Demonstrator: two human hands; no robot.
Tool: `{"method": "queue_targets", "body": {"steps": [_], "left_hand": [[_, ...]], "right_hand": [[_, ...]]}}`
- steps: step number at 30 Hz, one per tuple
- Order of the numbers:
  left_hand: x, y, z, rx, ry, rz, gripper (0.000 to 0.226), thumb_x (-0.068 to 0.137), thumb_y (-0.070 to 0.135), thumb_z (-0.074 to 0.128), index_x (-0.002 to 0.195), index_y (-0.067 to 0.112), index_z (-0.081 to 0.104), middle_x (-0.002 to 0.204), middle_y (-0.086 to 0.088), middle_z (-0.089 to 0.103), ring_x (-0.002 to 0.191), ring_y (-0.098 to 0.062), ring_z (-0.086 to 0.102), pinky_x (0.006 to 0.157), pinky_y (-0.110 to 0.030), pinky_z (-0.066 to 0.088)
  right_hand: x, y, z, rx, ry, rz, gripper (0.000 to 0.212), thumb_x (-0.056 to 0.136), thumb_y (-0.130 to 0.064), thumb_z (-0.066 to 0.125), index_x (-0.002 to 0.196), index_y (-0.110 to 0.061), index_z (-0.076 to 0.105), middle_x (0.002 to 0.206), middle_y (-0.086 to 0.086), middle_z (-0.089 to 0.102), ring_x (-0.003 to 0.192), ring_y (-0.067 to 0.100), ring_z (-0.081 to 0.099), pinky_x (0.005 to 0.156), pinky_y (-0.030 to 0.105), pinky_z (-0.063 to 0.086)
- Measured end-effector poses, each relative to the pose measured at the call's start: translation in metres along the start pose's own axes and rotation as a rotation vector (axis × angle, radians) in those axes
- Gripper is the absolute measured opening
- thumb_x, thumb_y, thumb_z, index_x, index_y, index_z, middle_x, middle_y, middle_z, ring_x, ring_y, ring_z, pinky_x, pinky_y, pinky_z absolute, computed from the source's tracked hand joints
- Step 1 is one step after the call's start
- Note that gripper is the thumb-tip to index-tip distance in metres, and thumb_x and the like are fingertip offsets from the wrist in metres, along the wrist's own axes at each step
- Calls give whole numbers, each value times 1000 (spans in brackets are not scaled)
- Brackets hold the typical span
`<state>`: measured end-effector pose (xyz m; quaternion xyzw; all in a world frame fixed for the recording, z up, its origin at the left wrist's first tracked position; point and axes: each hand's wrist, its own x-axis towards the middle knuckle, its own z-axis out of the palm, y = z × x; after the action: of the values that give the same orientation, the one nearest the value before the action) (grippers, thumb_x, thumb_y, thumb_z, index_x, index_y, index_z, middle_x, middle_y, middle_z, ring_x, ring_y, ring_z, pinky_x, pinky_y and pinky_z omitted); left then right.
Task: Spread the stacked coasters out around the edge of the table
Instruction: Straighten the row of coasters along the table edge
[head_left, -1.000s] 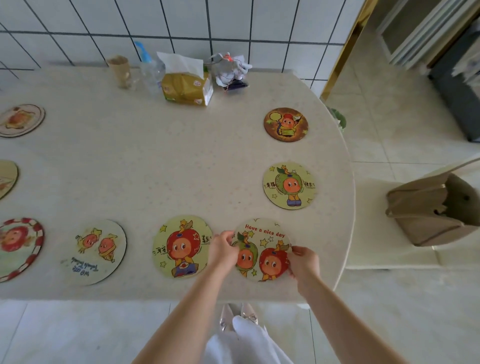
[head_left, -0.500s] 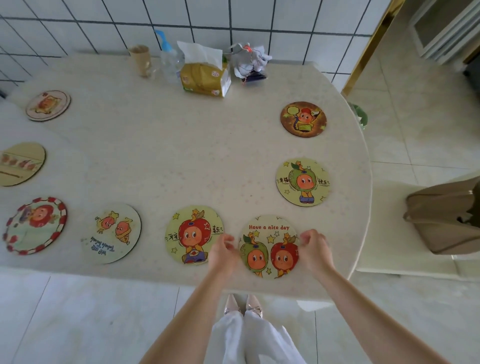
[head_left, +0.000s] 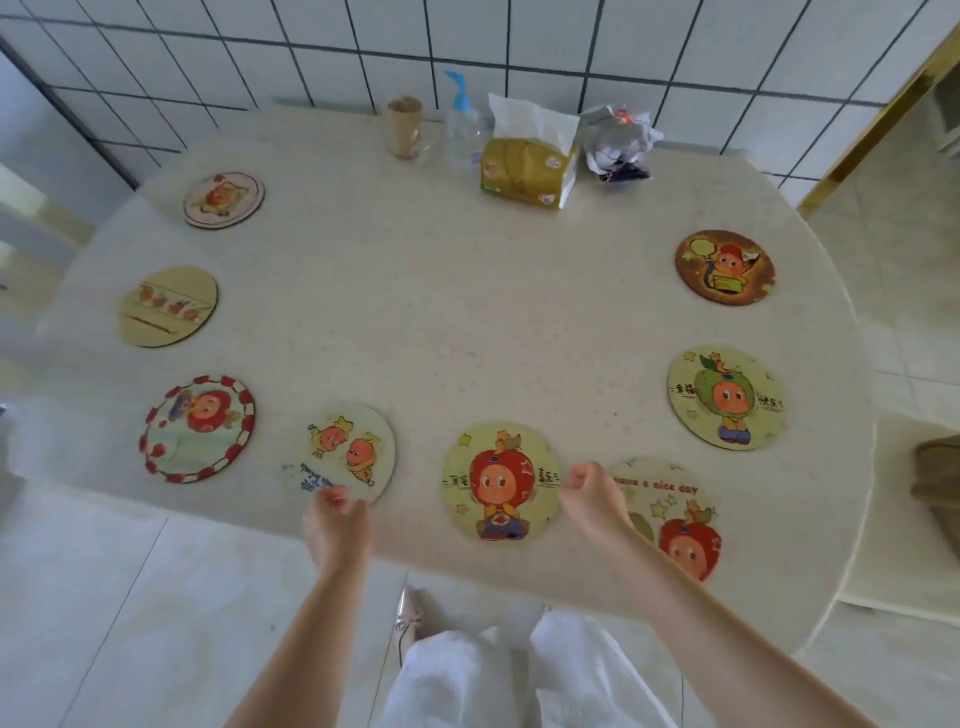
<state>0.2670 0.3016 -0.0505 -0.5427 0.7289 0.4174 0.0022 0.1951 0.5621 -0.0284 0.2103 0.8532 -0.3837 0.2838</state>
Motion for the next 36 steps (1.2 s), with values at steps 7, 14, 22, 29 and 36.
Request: {"method": "queue_targets", "body": {"steps": [7,14,22,29,36], "left_hand": [[71,2,-45,-142,-31,-283,50,79,3,64,126,-1,48,128,-25,52,109,-39,57,90,-50,53],[87,-10,-54,-339,-157,-359,16,76,-2,65,92,0,63,85,-12,63,80,-28,60,74,-36,57],[77,-11,-55,-373,-253,-46,25,88,0,52,103,18,44,97,-2,59,80,-14,57,67,-35,54],[90,-8,-66,-450,-354,-94,39,89,-10,45,113,21,47,98,-6,62,88,-23,61,73,-44,58],[142,18,-81,-15,-623,146,40,93,-4,43,114,27,56,106,-9,67,89,-26,64,72,-50,58]], "right_hand": [[1,-24,41,51,202,173,29,78,1,53,67,-14,32,87,10,40,75,21,37,51,24,24],[-22,-26,66,199,331,284,29,75,5,47,59,-15,33,58,8,35,64,23,41,57,31,28],[-30,-13,68,400,307,387,26,83,-1,56,62,-16,60,68,14,65,63,30,61,70,48,56],[-29,-9,63,557,222,454,14,89,2,54,100,-2,62,70,15,61,53,21,53,78,49,59],[-35,-18,64,796,128,452,30,88,12,39,109,4,58,96,22,66,83,35,66,71,49,58]]}}
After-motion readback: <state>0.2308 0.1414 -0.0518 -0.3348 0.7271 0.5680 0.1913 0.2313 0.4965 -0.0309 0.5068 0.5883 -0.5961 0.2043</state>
